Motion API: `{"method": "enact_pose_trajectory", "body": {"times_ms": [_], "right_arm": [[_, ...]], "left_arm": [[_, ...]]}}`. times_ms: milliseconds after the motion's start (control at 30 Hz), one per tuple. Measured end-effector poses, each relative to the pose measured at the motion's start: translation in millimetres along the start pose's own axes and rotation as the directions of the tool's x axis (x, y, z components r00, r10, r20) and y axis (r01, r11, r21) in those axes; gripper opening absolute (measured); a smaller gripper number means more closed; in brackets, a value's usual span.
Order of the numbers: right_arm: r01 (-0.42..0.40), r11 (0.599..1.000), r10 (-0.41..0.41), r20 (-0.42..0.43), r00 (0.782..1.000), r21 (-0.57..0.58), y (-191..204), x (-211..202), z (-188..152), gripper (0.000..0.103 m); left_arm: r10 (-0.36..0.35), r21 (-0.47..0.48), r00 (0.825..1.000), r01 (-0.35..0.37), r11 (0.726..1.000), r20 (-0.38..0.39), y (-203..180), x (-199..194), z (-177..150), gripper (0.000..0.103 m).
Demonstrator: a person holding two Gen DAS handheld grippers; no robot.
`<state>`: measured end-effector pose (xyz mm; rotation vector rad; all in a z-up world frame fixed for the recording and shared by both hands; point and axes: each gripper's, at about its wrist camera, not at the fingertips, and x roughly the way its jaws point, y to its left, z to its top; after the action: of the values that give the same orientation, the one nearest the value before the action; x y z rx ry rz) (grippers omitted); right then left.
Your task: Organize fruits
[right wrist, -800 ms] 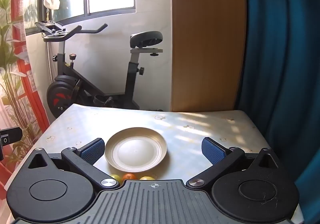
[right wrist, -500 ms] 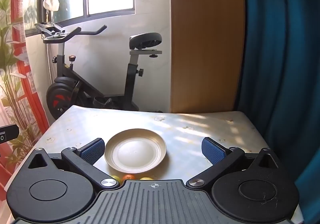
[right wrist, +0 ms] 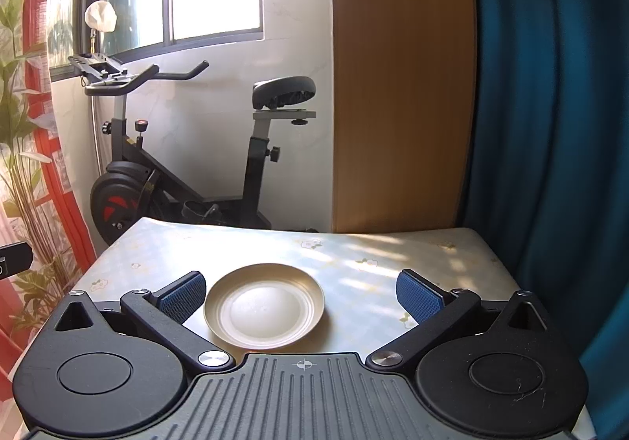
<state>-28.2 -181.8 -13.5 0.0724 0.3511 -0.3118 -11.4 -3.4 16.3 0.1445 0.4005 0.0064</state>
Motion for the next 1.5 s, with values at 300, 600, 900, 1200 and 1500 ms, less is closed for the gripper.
{"method": "enact_pose_trajectory", "body": {"times_ms": [300, 600, 900, 1200, 1500], "right_arm": [[0.003, 1.0, -0.003, 0.007, 1.0, -0.002, -0.9, -2.9, 0.2, 0.103], [0.001, 1.0, -0.001, 0.008, 1.0, -0.001, -0.4, -4.8, -0.1, 0.103], [0.004, 1.0, -0.004, 0.009, 1.0, -0.001, -0.4, -4.7, 0.2, 0.103], [0.004, 1.0, -0.004, 0.009, 1.0, 0.0, -0.7, -4.9, 0.5, 0.103], [0.005, 1.0, -0.005, 0.01, 1.0, 0.0, -1.4, -5.1, 1.0, 0.103]], "left_arm": [[0.002, -0.001, 1.0, -0.002, 1.0, 0.006, -1.8, -0.8, -2.8, 0.1], [0.007, -0.004, 1.0, -0.007, 1.0, 0.007, -3.7, -0.9, -2.6, 0.1], [0.008, -0.006, 1.0, -0.008, 1.0, 0.009, -4.3, -0.8, -3.7, 0.1], [0.005, -0.006, 1.0, -0.005, 1.0, 0.008, -4.1, -0.9, -4.5, 0.1], [0.005, -0.006, 1.0, -0.005, 1.0, 0.007, -4.2, -0.8, -5.0, 0.1]]}}
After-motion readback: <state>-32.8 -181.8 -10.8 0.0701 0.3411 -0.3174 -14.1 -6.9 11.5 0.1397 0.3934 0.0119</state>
